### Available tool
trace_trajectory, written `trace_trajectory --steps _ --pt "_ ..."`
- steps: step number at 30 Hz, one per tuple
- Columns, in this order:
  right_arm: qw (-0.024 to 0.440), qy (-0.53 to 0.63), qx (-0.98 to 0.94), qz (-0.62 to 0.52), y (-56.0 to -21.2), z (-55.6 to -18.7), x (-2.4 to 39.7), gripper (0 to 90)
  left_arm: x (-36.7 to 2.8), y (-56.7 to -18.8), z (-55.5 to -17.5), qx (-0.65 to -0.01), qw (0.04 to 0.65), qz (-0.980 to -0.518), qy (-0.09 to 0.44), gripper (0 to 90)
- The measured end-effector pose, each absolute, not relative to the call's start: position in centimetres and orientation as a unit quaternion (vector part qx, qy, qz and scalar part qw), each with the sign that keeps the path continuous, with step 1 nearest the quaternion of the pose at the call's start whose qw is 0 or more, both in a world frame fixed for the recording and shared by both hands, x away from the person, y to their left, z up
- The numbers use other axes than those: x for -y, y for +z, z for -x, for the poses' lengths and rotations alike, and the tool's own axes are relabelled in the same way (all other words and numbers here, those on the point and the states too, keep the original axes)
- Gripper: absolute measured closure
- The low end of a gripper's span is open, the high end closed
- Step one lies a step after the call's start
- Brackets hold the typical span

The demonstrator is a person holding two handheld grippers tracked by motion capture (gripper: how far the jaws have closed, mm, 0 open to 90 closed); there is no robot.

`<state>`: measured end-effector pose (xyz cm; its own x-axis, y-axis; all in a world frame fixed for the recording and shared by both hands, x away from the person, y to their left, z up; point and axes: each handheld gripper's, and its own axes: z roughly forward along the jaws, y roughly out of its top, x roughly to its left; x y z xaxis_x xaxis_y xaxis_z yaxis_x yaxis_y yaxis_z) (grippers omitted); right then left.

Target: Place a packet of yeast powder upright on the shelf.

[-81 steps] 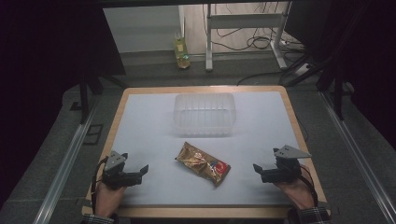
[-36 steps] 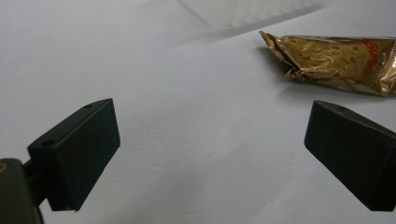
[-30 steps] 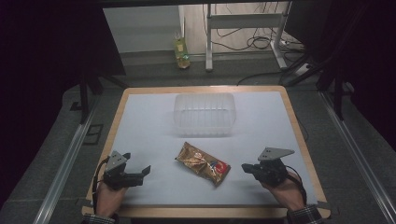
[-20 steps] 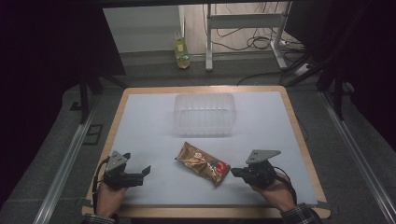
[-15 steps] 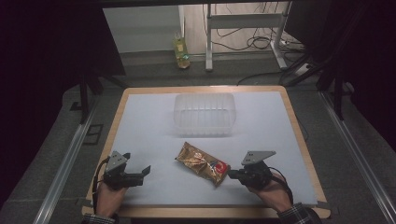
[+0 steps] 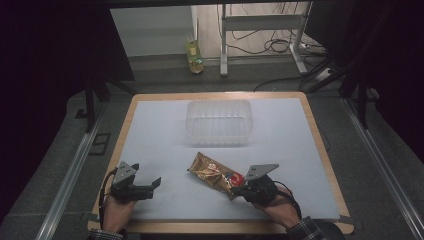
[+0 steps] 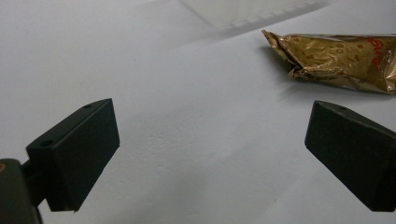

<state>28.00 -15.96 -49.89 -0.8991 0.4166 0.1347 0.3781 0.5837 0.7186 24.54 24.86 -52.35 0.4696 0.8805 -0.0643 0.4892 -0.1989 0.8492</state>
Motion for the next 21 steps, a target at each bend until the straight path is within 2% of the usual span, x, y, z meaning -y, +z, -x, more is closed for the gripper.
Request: trace_trajectory --steps 17,21 --pt "0.011 0.385 -0.899 -0.208 -51.5 -27.9 14.1 88.5 -24.8 -52.3 -24.6 -0.462 0.431 -0.742 0.227 2.8" --pt "0.022 0.376 -0.902 -0.209 -51.6 -28.1 14.3 88.5 -24.8 -52.3 -24.5 -0.462 0.431 -0.742 0.227 2.8"
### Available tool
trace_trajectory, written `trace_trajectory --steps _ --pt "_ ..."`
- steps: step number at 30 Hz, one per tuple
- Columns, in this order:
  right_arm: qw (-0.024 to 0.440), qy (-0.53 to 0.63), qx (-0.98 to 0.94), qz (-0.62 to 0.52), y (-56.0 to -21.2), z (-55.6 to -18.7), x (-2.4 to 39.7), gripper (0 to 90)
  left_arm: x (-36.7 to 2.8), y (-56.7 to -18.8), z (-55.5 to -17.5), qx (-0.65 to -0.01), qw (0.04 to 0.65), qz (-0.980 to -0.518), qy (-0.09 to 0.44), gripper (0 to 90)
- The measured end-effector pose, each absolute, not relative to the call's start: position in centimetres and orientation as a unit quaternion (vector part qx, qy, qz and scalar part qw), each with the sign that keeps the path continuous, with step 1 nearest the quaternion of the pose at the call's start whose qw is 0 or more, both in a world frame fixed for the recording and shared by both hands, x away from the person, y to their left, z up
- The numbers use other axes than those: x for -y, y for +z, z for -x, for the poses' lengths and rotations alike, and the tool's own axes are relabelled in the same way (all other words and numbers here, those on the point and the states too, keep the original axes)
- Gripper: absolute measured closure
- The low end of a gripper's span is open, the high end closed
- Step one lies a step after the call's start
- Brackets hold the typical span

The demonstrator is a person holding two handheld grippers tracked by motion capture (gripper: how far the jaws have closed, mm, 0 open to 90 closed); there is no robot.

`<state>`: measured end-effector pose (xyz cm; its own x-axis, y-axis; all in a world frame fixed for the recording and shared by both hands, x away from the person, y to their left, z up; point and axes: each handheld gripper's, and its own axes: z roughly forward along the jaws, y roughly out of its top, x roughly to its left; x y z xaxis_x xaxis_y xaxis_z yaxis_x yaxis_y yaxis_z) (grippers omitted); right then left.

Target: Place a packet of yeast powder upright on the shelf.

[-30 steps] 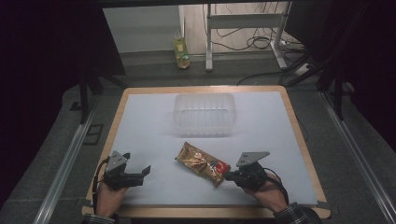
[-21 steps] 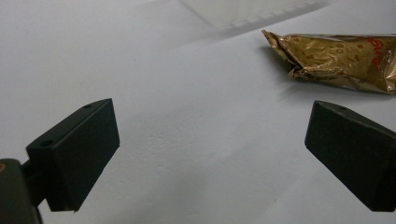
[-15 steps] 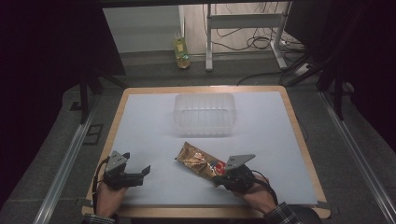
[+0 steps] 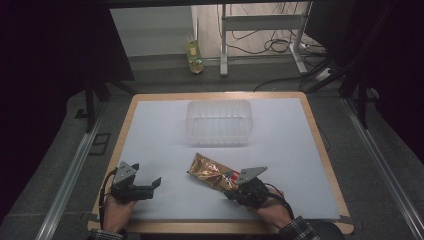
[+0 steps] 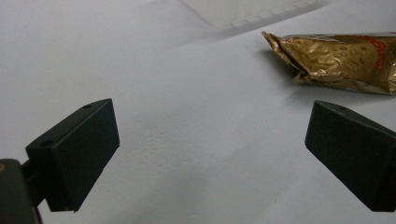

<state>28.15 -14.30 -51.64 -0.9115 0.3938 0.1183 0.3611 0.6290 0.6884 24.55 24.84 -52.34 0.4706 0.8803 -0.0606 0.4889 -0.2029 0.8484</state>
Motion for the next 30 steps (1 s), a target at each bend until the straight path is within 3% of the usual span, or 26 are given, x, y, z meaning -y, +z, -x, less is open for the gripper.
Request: trace_trajectory --steps 30 --pt "0.073 0.361 -0.897 -0.243 -51.5 -31.6 16.5 88.0 -24.9 -52.3 -24.5 -0.464 0.43 -0.74 0.23 2.8"
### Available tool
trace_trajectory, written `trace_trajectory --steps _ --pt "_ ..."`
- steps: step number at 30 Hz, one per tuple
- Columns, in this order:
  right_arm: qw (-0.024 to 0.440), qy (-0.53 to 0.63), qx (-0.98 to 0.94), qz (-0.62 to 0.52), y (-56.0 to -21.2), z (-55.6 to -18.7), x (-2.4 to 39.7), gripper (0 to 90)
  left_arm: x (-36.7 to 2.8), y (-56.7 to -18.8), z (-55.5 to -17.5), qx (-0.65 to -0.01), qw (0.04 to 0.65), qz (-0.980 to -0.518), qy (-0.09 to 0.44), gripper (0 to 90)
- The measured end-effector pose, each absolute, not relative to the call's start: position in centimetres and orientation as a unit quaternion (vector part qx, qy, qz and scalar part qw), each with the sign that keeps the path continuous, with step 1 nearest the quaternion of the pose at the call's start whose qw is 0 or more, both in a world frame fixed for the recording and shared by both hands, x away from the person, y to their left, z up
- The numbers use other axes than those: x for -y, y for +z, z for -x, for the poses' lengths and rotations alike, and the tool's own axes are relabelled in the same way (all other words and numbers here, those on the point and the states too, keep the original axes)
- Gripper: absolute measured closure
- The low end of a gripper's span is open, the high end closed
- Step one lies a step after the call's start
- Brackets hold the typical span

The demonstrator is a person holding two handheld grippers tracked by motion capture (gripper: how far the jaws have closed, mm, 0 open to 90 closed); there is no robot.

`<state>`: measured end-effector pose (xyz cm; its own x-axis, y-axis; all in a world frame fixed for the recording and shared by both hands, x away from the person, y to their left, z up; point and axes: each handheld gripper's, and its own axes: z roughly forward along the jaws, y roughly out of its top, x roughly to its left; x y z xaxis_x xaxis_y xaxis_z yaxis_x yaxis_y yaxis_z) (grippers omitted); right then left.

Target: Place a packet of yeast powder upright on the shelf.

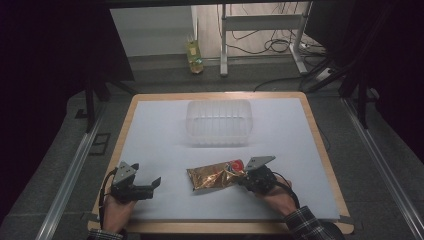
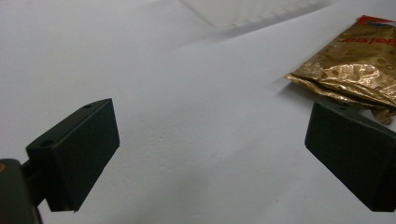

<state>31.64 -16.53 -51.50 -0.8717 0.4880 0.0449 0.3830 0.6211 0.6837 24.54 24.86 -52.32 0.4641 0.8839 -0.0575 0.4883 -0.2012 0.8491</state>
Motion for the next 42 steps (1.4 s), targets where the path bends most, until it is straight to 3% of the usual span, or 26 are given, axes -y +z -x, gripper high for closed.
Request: trace_trajectory --steps 13,27,35,42 --pt "0.082 0.361 -0.894 -0.251 -51.3 -32.4 16.9 87.2 -24.9 -52.3 -24.5 -0.464 0.43 -0.739 0.231 2.8" --pt "0.092 0.373 -0.885 -0.262 -49.2 -32.1 18.0 79.4 -24.8 -52.3 -24.5 -0.463 0.429 -0.74 0.232 2.8" --pt "0.099 0.375 -0.875 -0.291 -48.6 -32.8 19.3 71.7 -24.8 -52.3 -24.5 -0.463 0.428 -0.741 0.232 2.8" --pt "0.074 0.382 -0.865 -0.318 -49.5 -33.6 19.4 62.5 -24.8 -52.3 -24.5 -0.463 0.428 -0.741 0.232 2.8"
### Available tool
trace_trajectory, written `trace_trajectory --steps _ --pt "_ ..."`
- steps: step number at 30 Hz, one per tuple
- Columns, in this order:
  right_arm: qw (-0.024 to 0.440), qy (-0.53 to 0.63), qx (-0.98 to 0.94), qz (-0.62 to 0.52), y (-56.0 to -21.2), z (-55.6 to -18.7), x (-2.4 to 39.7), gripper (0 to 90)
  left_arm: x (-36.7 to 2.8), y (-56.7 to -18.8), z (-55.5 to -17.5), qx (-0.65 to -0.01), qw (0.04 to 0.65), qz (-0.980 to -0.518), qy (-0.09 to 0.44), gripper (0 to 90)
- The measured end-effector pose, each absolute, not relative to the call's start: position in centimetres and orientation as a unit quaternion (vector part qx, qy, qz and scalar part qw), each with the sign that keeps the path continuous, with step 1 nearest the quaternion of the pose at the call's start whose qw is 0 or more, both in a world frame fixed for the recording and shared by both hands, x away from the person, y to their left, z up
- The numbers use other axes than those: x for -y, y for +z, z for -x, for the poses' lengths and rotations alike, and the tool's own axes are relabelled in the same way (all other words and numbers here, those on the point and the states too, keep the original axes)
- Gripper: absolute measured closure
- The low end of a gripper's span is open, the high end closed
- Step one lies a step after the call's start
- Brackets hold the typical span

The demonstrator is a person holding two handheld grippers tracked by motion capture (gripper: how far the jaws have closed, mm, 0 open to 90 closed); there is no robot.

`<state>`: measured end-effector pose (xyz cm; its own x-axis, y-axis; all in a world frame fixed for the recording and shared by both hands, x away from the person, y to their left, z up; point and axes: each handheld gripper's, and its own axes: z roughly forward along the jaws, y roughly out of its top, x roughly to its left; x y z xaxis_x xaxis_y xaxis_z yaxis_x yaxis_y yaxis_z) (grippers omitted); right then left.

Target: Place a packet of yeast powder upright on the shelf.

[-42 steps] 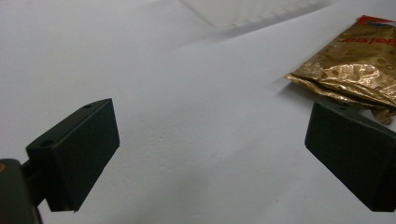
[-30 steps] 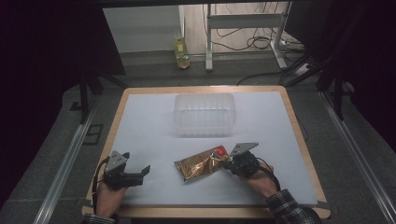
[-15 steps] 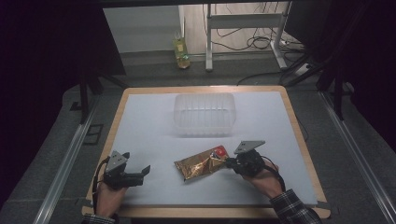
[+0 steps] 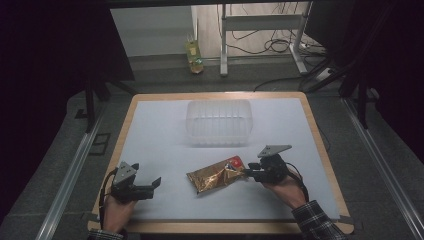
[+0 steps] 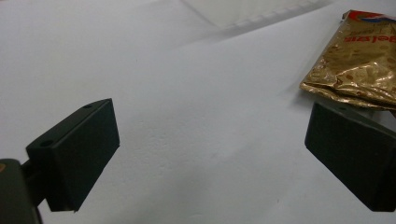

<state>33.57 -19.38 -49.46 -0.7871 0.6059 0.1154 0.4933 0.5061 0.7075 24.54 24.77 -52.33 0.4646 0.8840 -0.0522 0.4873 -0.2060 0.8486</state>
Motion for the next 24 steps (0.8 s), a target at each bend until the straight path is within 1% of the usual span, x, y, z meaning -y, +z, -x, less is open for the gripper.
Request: trace_trajectory --steps 8,13,19,24 --pt "0.037 0.383 -0.856 -0.345 -50.5 -34.1 19.1 50.2 -24.7 -52.3 -24.5 -0.462 0.428 -0.742 0.232 2.8" --pt "0.018 0.384 -0.853 -0.353 -51.1 -34.4 19.1 46.9 -24.8 -52.4 -24.5 -0.462 0.428 -0.742 0.232 2.8" --pt "0.005 0.38 -0.855 -0.354 -51.8 -34.6 18.9 46.6 -24.7 -52.4 -24.5 -0.462 0.427 -0.742 0.232 2.8" --pt "0.003 0.373 -0.856 -0.357 -52.2 -34.7 18.9 51.9 -24.8 -52.4 -24.5 -0.462 0.428 -0.742 0.232 2.8"
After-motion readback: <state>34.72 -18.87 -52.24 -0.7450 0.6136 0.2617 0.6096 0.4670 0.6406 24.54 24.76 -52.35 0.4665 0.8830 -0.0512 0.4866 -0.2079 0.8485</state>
